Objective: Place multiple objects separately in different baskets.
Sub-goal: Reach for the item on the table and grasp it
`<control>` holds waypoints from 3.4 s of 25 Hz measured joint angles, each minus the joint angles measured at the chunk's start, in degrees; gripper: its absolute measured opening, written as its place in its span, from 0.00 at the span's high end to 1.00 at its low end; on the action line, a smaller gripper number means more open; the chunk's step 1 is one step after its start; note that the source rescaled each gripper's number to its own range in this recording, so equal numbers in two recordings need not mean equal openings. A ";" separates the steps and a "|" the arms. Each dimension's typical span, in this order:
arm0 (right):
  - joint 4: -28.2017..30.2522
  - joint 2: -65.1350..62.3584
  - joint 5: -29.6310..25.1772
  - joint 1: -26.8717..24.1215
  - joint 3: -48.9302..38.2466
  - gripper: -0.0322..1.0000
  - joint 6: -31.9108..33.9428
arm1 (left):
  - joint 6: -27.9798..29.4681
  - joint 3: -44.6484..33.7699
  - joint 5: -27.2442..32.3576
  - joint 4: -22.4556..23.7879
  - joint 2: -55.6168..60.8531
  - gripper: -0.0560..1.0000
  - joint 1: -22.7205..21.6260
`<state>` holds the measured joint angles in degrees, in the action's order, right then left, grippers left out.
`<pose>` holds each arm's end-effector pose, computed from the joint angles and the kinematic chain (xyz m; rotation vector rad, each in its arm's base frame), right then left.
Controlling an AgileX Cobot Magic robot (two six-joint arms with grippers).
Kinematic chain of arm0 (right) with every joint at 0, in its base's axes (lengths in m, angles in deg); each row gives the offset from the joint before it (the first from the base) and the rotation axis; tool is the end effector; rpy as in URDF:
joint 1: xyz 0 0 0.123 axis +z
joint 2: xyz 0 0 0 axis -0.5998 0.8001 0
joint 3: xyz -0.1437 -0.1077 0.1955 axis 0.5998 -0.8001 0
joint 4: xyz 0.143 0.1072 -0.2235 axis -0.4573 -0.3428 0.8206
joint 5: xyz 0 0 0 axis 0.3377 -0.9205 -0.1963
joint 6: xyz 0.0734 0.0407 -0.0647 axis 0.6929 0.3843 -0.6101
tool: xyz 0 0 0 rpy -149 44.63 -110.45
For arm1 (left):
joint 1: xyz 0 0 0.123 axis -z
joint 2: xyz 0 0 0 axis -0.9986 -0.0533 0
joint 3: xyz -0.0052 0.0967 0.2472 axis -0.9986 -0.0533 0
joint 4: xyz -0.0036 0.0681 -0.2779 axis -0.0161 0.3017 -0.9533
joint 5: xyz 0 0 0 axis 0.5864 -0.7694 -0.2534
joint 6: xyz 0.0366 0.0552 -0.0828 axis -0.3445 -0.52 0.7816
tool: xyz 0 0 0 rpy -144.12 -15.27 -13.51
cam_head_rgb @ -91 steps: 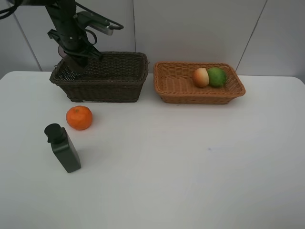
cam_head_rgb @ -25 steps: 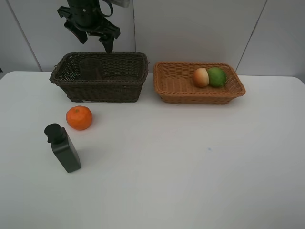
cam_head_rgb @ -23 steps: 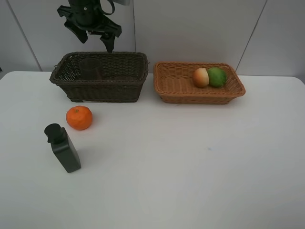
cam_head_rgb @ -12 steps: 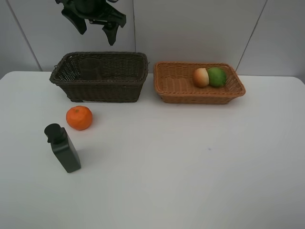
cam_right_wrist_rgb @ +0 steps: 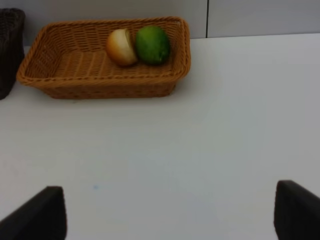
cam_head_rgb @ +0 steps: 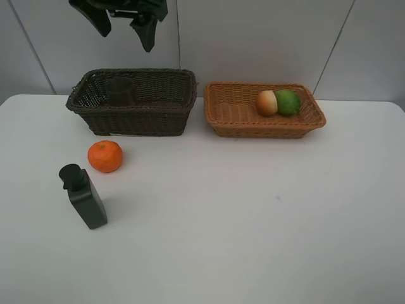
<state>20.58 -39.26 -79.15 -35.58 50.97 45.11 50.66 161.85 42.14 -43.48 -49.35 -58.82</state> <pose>0.0555 0.0004 0.2943 0.0348 2.0197 0.0395 0.4115 -0.1938 0.3086 0.4684 2.5864 0.0999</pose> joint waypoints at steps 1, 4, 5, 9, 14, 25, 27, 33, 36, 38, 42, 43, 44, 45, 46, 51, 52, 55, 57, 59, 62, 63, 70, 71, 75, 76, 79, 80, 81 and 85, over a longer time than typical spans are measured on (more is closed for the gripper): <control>0.00 0.00 0.00 0.00 0.00 0.09 0.00 | 0.93 -2.13 0.00 0.00 1.58 0.00 0.00; 0.00 0.00 0.00 0.00 0.00 0.09 0.00 | 4.87 -8.26 -0.04 0.00 6.21 0.00 0.00; 0.00 0.00 0.00 0.00 0.00 0.09 0.00 | 6.43 -10.42 -0.04 0.00 7.82 0.00 0.00; 0.00 0.00 0.00 0.00 0.00 0.09 0.00 | 12.94 -18.68 -0.06 0.00 13.81 0.00 0.00; 0.00 0.00 0.00 0.00 0.00 0.09 0.00 | 20.74 -27.62 -0.10 -0.80 19.76 0.00 0.00; -0.05 0.00 0.00 0.00 0.00 0.09 0.00 | 30.74 -39.48 -0.05 -6.42 23.41 0.00 3.11; -0.05 0.00 0.00 0.00 0.00 0.09 0.00 | 31.79 -39.59 -0.05 -6.69 23.41 0.00 3.39; -0.05 0.00 0.00 0.00 0.00 0.09 0.00 | 35.92 -40.55 -0.05 -6.71 23.41 0.00 3.39; -0.05 0.00 0.00 0.00 0.00 0.09 0.00 | 36.53 -42.48 -0.05 -6.88 23.41 0.00 3.39; -0.05 0.00 0.00 0.00 0.00 0.09 0.00 | 37.00 -43.54 -0.05 -6.94 23.41 0.00 3.39; -0.05 0.00 0.00 0.00 0.00 0.09 0.00 | 37.82 -44.45 -0.05 -7.05 23.41 0.00 3.39; -0.05 0.00 0.00 0.00 0.00 0.09 0.00 | 38.05 -44.74 -0.05 -7.05 23.41 0.00 3.39; -0.05 0.00 0.00 0.00 0.00 0.09 0.00 | 38.19 -45.14 -0.05 -7.11 23.41 0.00 3.39; -0.05 0.00 0.00 0.00 0.00 0.09 0.00 | 38.33 -45.53 -0.05 -7.14 23.41 0.00 3.39; -0.05 0.00 0.00 0.00 0.00 0.09 0.00 | 38.57 -45.96 -0.05 -7.17 23.41 0.00 3.39; 0.00 0.00 0.00 0.00 0.00 0.09 0.00 | 39.70 -48.55 -0.01 -7.21 23.41 0.00 3.39; 0.00 0.00 0.00 0.00 0.00 0.09 0.00 | 39.75 -48.78 -0.01 -7.21 23.41 0.00 3.39; 0.00 0.00 0.00 0.00 0.00 0.09 0.00 | 40.01 -48.95 -0.01 -7.21 23.41 0.00 3.39; 0.00 0.00 0.00 0.00 0.00 0.09 0.00 | 40.16 -49.08 -0.01 -7.21 23.41 0.00 3.39; 0.00 0.00 0.00 0.00 0.00 0.09 0.00 | 40.41 -49.08 -0.01 -7.03 23.41 0.00 3.39; 0.00 0.00 0.00 0.00 0.00 0.09 0.00 | 40.95 -49.08 -0.01 -6.75 23.41 0.00 3.04; 0.00 0.00 0.00 0.00 0.00 0.09 0.00 | 40.98 -49.08 -0.07 -6.75 23.41 0.00 2.76; 0.00 0.00 0.00 0.00 0.00 0.09 0.00 | 41.07 -49.08 -0.48 -6.44 22.69 0.00 1.93; 0.00 0.00 0.00 0.00 0.00 0.09 0.00 | 41.07 -49.08 -0.66 -6.51 22.24 0.00 1.92; 0.00 0.00 0.00 0.00 0.00 0.09 0.00 | 41.07 -49.08 -2.66 -6.63 20.33 0.00 1.87; 0.00 0.00 0.00 0.00 0.00 0.09 0.00 | 41.07 -49.08 -3.19 -6.63 20.07 0.00 1.82; 0.00 0.00 0.00 0.00 0.00 0.09 0.00 | 41.01 -49.08 -4.10 -6.80 19.89 0.00 1.16; 0.00 0.00 0.00 0.00 0.00 0.09 0.00 | 41.01 -49.08 -4.25 -6.80 19.89 0.00 0.93; 0.00 0.00 0.00 0.00 0.00 0.09 0.00 | 41.01 -49.08 -4.31 -6.80 19.89 0.00 0.75; 0.00 0.00 0.00 0.00 0.00 0.09 0.00 | 41.01 -49.08 -4.49 -6.75 19.60 0.00 0.68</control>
<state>20.59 -39.26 -79.15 -35.58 50.97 45.11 91.67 112.77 37.65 -50.22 -29.75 -58.14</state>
